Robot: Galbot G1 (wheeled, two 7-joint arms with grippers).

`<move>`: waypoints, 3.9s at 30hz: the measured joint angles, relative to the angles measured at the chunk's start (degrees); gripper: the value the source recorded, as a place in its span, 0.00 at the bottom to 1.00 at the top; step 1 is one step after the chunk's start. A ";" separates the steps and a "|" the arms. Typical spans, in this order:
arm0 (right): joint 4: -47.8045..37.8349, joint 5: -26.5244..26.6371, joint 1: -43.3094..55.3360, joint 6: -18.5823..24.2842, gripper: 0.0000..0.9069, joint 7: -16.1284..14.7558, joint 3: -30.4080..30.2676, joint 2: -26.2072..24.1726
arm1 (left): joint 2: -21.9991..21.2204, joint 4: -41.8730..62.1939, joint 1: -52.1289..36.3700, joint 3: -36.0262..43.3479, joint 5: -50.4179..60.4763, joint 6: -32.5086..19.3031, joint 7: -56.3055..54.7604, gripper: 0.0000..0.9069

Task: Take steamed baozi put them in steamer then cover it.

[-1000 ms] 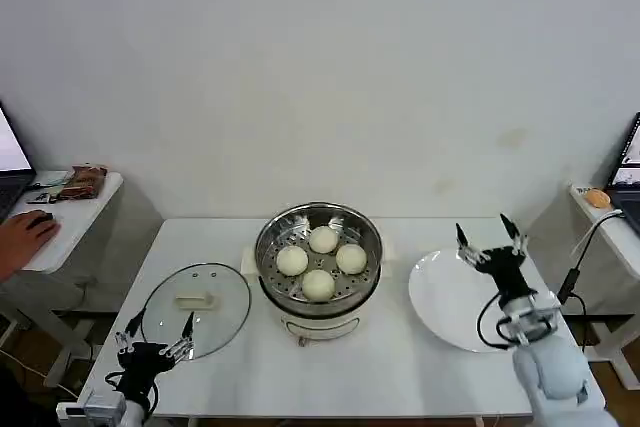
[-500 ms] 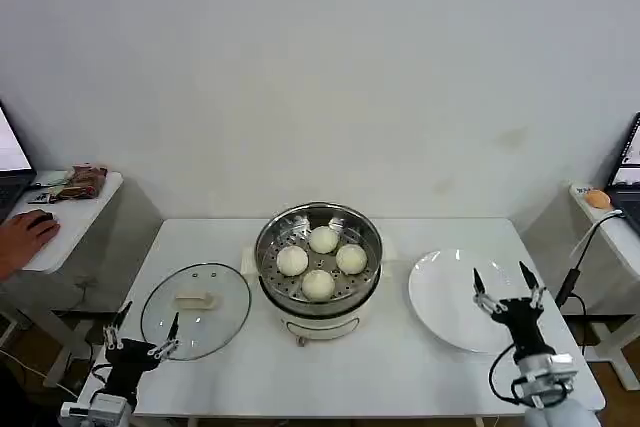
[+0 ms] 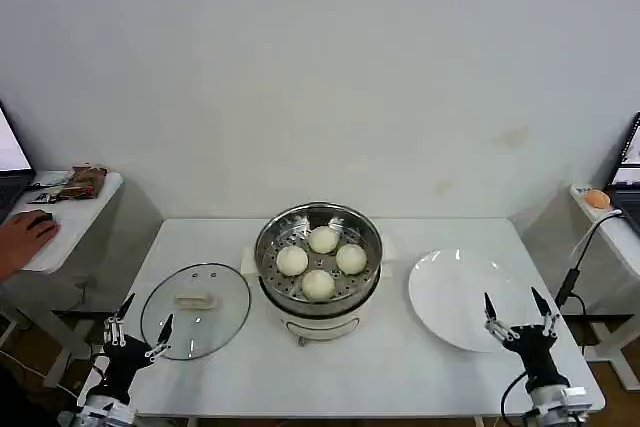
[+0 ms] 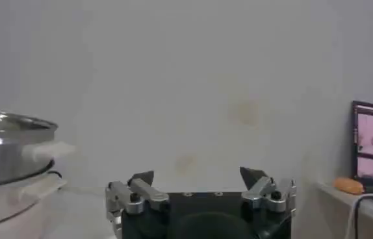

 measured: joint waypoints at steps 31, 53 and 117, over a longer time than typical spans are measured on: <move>-3.14 -1.19 -1.10 1.32 1.00 -1.16 1.27 0.45 | 0.99 23.84 -15.73 5.42 39.64 -14.33 -9.67 1.00; -4.51 -2.20 -1.87 2.12 1.00 -1.48 1.44 0.81 | -0.22 32.11 -24.65 9.17 43.60 -15.80 -11.24 1.00; -5.78 -3.34 -3.48 4.40 1.00 -2.12 1.49 1.32 | -4.63 38.98 -31.21 11.62 47.31 -15.81 -13.78 0.00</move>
